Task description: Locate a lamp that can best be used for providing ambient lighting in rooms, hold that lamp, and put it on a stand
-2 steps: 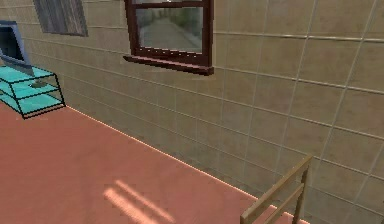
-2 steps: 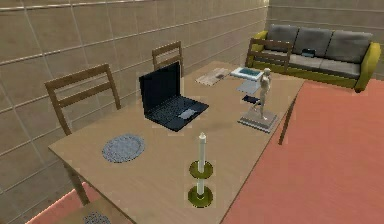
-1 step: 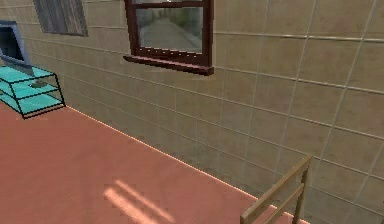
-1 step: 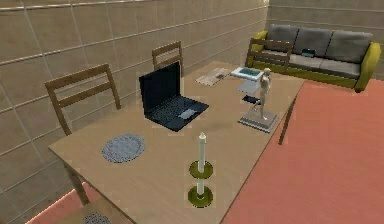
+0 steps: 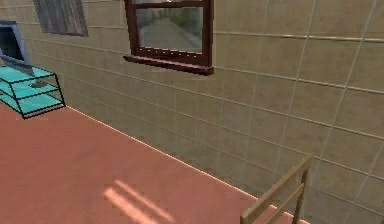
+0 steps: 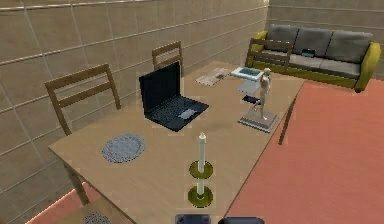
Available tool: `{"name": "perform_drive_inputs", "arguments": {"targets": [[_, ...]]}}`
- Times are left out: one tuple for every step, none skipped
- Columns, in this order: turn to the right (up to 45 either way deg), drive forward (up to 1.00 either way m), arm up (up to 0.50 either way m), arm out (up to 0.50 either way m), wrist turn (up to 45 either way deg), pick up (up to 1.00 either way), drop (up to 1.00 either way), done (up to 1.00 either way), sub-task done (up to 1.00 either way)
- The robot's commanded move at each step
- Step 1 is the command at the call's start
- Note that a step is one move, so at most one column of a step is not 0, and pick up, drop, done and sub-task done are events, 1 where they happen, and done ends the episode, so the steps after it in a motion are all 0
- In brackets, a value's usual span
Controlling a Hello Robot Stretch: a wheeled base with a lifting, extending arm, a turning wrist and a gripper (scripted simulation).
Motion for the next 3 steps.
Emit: {"name": "perform_drive_inputs", "arguments": {"targets": [[0.0, 0.00, 0.00, 0.16, 0.0, 0.00, 0.00, 0.00, 0.00], [0.0, 0.00, 0.00, 0.00, 45.0, 0.00, 0.00, 0.00, 0.00], [0.0, 0.00, 0.00, 0.00, 45.0, 0.00, 0.00, 0.00, 0.00]]}}
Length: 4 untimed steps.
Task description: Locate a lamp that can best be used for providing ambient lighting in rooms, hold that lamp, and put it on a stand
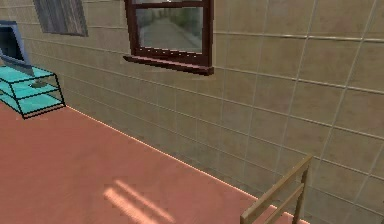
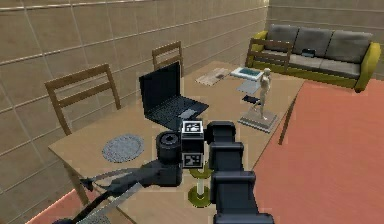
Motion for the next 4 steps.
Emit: {"name": "perform_drive_inputs", "arguments": {"targets": [[0.0, 0.00, 0.00, 0.00, 45.0, 0.00, 0.00, 0.00, 0.00], [0.0, 0.00, 0.00, 0.00, 45.0, 0.00, 0.00, 0.00, 0.00], [0.0, 0.00, 0.00, 0.00, 21.0, 0.00, 0.00, 0.00, 0.00], [0.0, 0.00, 0.00, 0.00, 0.0, 1.00, 0.00, 0.00, 0.00]]}}
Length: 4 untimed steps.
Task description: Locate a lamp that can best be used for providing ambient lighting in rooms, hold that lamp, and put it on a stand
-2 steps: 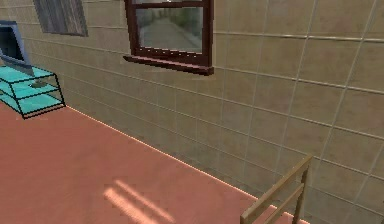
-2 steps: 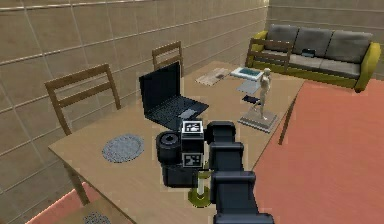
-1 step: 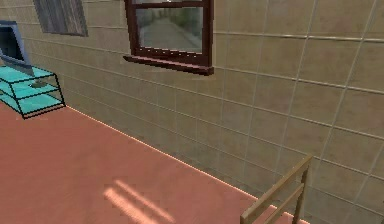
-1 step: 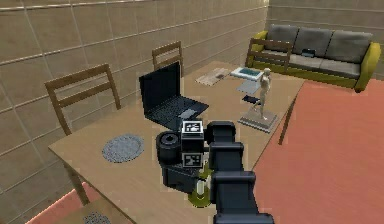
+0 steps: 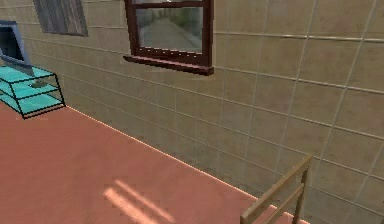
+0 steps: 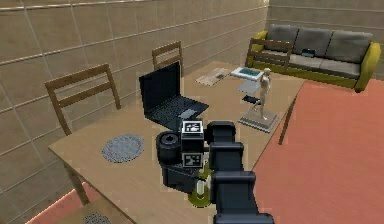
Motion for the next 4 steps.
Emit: {"name": "perform_drive_inputs", "arguments": {"targets": [[0.0, 0.00, 0.06, 0.00, 0.0, 0.00, 0.00, 0.00, 0.00], [0.0, 0.00, 0.00, 0.00, -45.0, 0.00, 0.00, 0.00, 0.00], [0.0, 0.00, 0.00, 0.00, -45.0, 0.00, 0.00, 0.00, 0.00], [0.0, 0.00, 0.00, 0.00, -45.0, 0.00, 0.00, 0.00, 0.00]]}}
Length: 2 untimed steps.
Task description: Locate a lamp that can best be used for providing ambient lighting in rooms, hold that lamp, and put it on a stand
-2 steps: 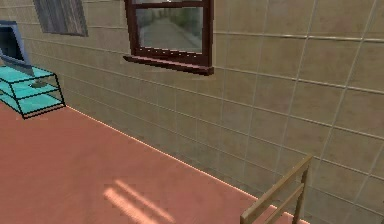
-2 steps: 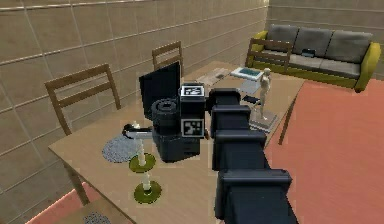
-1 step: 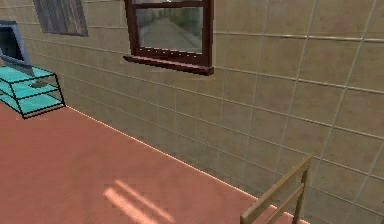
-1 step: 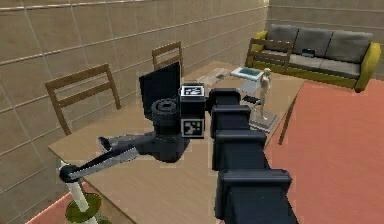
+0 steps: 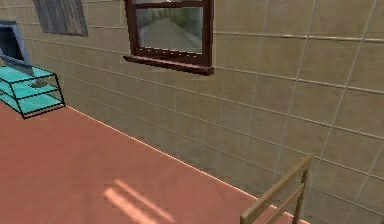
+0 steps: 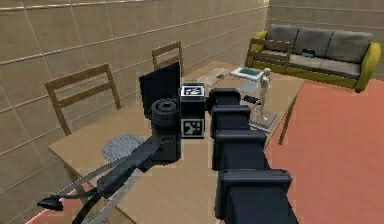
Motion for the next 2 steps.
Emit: {"name": "perform_drive_inputs", "arguments": {"targets": [[0.0, 0.00, 0.00, 0.00, -15.0, 0.00, 0.00, 0.00, 0.00], [0.0, 0.00, 0.00, -0.14, 0.0, 0.00, 0.00, 0.00, 0.00]]}}
